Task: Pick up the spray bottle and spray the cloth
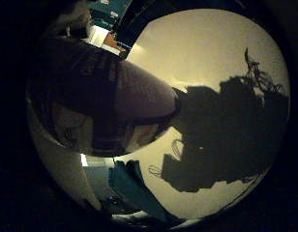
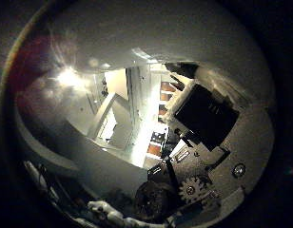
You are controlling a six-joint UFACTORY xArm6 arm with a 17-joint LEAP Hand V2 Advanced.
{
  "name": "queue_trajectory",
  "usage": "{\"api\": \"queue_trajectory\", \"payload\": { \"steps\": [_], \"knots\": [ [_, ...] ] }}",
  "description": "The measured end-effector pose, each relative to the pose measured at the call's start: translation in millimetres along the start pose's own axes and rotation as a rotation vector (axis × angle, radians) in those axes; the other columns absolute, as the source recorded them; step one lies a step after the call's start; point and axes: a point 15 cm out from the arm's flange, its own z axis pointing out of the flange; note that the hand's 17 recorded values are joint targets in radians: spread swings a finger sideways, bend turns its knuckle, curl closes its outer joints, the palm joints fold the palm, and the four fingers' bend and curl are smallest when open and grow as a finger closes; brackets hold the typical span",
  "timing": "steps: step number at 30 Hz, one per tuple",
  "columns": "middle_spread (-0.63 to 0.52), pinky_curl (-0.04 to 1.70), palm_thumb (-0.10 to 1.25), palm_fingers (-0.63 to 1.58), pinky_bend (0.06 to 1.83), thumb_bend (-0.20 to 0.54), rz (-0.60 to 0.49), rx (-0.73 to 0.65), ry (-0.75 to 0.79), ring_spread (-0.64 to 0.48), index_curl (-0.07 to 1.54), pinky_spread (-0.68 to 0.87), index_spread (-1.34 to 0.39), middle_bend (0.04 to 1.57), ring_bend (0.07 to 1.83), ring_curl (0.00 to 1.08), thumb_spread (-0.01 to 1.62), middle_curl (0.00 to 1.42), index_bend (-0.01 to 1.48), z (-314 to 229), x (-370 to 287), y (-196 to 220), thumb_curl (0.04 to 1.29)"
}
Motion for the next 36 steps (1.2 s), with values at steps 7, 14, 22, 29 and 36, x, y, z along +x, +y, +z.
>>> {"api": "queue_trajectory", "payload": {
  "steps": [7, 14, 22, 29, 36],
  "knots": [
    [-0.09, 0.79, 1.10, 1.23, 1.20, -0.017, -0.158, -0.247, 0.159, -0.15, 0.68, -0.20, -0.15, 1.29, 1.41, 0.57, 1.02, 0.66, 1.14, -11, -32, 20, 0.49],
    [-0.09, 0.87, 1.09, 1.21, 1.17, -0.014, -0.350, -0.544, 0.384, -0.15, 0.66, -0.19, -0.15, 1.32, 1.43, 0.57, 1.04, 0.64, 1.17, -26, -92, 19, 0.52],
    [-0.09, 0.94, 1.09, 1.22, 1.13, -0.014, -0.514, -0.881, 0.660, -0.15, 0.64, -0.20, -0.15, 1.33, 1.43, 0.56, 1.04, 0.62, 1.19, -12, -148, 55, 0.54],
    [-0.09, 0.99, 1.09, 1.21, 1.10, -0.014, -0.677, -1.088, 0.929, -0.15, 0.64, -0.21, -0.14, 1.34, 1.44, 0.56, 1.05, 0.61, 1.20, 14, -188, 97, 0.54],
    [-0.09, 1.02, 1.07, 1.21, 1.08, -0.014, -0.818, -1.154, 1.176, -0.15, 0.63, -0.21, -0.15, 1.35, 1.45, 0.56, 1.07, 0.61, 1.20, 50, -223, 141, 0.54]
  ]
}}
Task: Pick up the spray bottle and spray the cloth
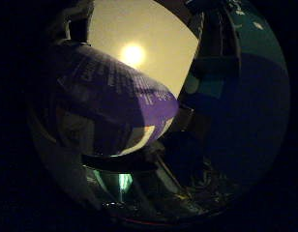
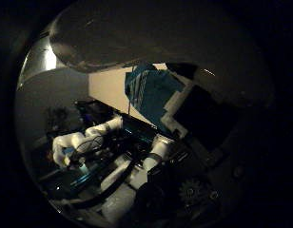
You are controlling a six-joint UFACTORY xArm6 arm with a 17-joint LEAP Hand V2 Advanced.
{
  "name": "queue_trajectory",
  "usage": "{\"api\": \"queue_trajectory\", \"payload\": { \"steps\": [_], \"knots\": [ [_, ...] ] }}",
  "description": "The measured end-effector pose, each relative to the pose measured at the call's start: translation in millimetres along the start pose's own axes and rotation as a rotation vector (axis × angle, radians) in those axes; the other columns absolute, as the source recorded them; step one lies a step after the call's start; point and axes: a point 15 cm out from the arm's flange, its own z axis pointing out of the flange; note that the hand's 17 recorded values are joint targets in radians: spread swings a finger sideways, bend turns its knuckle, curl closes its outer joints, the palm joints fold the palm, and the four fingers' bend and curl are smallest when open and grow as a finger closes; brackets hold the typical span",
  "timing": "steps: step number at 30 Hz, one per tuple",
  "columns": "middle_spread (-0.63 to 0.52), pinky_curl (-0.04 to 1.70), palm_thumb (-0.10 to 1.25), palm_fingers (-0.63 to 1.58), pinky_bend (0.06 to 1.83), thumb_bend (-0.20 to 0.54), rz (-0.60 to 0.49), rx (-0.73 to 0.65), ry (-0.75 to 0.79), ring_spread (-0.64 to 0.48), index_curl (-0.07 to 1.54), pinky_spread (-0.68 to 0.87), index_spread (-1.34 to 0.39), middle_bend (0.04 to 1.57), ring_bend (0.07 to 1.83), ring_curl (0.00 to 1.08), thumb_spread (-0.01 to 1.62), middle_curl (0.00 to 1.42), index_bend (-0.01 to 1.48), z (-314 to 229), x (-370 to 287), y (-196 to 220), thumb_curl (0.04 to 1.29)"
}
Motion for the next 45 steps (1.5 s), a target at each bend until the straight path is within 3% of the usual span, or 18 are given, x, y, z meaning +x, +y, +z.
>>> {"api": "queue_trajectory", "payload": {
  "steps": [13, 26, 37, 45],
  "knots": [
    [-0.10, 1.05, 1.05, 1.21, 1.07, -0.016, -0.093, -0.219, 0.270, -0.15, 0.63, -0.22, -0.16, 1.36, 1.45, 0.56, 1.10, 0.61, 1.20, 41, -123, -8, 0.52],
    [-0.10, 1.06, 1.04, 1.21, 1.06, -0.013, -0.144, -0.347, 0.379, -0.15, 0.63, -0.22, -0.16, 1.36, 1.45, 0.56, 1.12, 0.61, 1.19, 97, -169, -11, 0.50],
    [-0.10, 1.07, 1.04, 1.21, 1.06, -0.011, -0.137, -0.299, 0.348, -0.16, 0.63, -0.22, -0.16, 1.35, 1.44, 0.56, 1.12, 0.61, 1.19, 80, -166, -9, 0.49],
    [-0.10, 1.07, 1.06, 1.21, 1.06, -0.011, -0.123, -0.084, 0.145, -0.16, 0.63, -0.22, -0.17, 1.35, 1.44, 0.56, 1.12, 0.61, 1.19, 37, -193, -25, 0.49]
  ]
}}
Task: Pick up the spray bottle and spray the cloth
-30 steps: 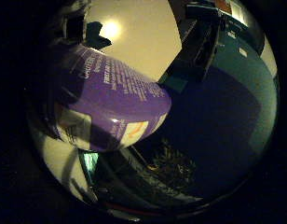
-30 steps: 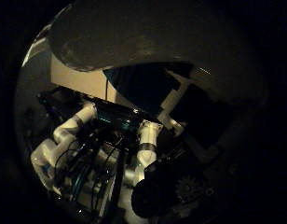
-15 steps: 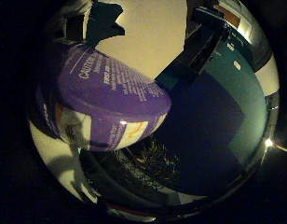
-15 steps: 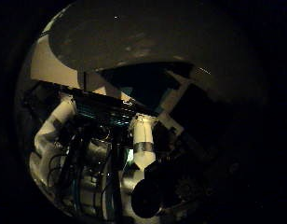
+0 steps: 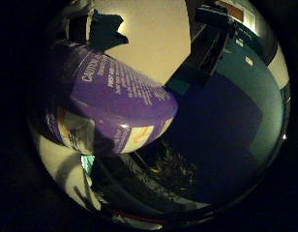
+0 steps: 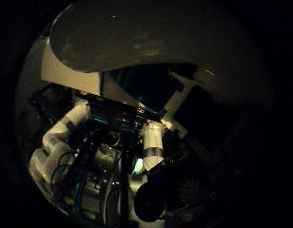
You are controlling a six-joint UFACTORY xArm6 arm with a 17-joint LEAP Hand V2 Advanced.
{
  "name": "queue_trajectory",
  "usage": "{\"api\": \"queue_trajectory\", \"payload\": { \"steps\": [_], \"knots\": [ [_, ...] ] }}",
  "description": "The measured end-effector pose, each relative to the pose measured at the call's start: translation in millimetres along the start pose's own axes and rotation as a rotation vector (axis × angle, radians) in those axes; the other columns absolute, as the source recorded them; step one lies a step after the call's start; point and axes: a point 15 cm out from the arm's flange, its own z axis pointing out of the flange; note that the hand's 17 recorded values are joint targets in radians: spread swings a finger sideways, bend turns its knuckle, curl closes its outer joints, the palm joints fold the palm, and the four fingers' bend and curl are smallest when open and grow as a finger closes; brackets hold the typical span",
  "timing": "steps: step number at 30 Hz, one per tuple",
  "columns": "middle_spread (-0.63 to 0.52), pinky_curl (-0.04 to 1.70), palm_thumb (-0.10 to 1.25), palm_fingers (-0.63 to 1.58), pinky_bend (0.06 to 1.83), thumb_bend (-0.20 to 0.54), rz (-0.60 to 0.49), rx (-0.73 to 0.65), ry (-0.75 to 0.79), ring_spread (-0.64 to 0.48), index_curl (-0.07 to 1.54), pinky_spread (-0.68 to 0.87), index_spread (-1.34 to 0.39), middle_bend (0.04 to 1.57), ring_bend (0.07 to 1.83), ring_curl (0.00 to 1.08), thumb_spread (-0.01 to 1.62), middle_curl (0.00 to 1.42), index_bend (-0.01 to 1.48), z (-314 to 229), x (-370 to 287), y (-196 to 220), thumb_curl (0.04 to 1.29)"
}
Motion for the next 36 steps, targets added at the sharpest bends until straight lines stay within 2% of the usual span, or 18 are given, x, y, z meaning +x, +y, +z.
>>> {"api": "queue_trajectory", "payload": {
  "steps": [12, 21, 29, 36],
  "knots": [
    [-0.10, 1.07, 1.09, 1.22, 1.06, -0.011, -0.074, 0.458, -0.468, -0.15, 0.63, -0.23, -0.16, 1.35, 1.45, 0.56, 1.10, 0.60, 1.20, -114, -89, -73, 0.53],
    [-0.09, 1.09, 1.10, 1.22, 1.05, -0.012, -0.172, 0.705, -0.803, -0.15, 0.63, -0.23, -0.16, 1.35, 1.45, 0.56, 1.08, 0.60, 1.21, -180, -138, -112, 0.55],
    [-0.09, 1.11, 1.11, 1.22, 1.05, -0.012, -0.248, 0.779, -1.088, -0.15, 0.63, -0.22, -0.16, 1.35, 1.45, 0.56, 1.07, 0.60, 1.21, -169, -156, -142, 0.57],
    [-0.09, 1.11, 1.10, 1.22, 1.04, -0.012, -0.222, 0.804, -1.241, -0.15, 0.63, -0.22, -0.16, 1.35, 1.45, 0.56, 1.06, 0.60, 1.21, -118, -151, -166, 0.59]
  ]
}}
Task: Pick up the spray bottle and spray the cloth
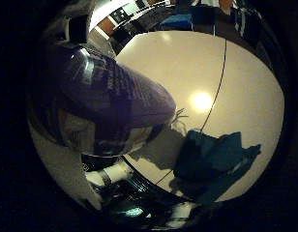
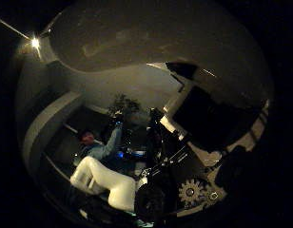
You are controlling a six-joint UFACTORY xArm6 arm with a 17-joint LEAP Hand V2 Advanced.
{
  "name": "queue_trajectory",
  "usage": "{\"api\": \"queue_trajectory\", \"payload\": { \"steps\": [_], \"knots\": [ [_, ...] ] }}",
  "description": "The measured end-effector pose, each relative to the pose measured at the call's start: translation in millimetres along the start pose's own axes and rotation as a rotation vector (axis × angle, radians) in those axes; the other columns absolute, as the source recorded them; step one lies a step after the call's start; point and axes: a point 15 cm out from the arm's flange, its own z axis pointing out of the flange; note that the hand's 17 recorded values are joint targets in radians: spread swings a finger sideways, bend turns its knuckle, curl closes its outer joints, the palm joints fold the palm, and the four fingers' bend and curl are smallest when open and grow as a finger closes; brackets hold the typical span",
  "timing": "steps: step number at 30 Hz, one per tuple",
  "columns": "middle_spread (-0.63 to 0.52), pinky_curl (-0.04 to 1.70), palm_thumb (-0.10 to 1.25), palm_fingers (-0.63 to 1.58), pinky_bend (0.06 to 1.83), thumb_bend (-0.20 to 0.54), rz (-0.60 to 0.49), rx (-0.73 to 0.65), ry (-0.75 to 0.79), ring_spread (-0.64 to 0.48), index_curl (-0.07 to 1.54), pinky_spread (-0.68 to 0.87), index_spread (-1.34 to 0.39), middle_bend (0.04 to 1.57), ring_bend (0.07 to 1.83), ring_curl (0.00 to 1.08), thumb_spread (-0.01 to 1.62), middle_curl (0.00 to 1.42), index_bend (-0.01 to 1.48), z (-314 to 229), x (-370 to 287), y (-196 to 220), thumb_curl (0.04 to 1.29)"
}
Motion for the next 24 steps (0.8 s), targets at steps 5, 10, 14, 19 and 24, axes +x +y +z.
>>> {"api": "queue_trajectory", "payload": {
  "steps": [5, 10, 14, 19, 24],
  "knots": [
    [-0.09, 1.11, 1.10, 1.22, 1.04, -0.012, 0.017, 0.038, -0.046, -0.14, 0.62, -0.22, -0.15, 1.35, 1.45, 0.56, 1.06, 0.60, 1.21, 4, 36, 4, 0.59],
    [-0.09, 1.12, 1.09, 1.22, 1.04, -0.013, 0.030, 0.046, -0.080, -0.14, 0.62, -0.22, -0.15, 1.35, 1.45, 0.56, 1.07, 0.60, 1.21, 10, 65, 11, 0.60],
    [-0.09, 1.12, 1.08, 1.22, 1.04, -0.013, 0.055, 0.031, -0.106, -0.14, 0.63, -0.22, -0.15, 1.35, 1.46, 0.56, 1.08, 0.60, 1.22, 21, 87, 22, 0.60],
    [-0.09, 1.12, 1.07, 1.22, 1.04, -0.013, 0.066, 0.015, -0.114, -0.15, 0.62, -0.22, -0.15, 1.35, 1.46, 0.56, 1.09, 0.61, 1.21, 31, 109, 33, 0.60],
    [-0.09, 1.10, 1.04, 1.21, 1.03, -0.021, 0.064, -0.009, -0.144, -0.15, 0.63, -0.23, -0.15, 1.34, 1.45, 0.56, 1.08, 0.60, 1.20, 37, 113, 44, 0.59]
  ]
}}
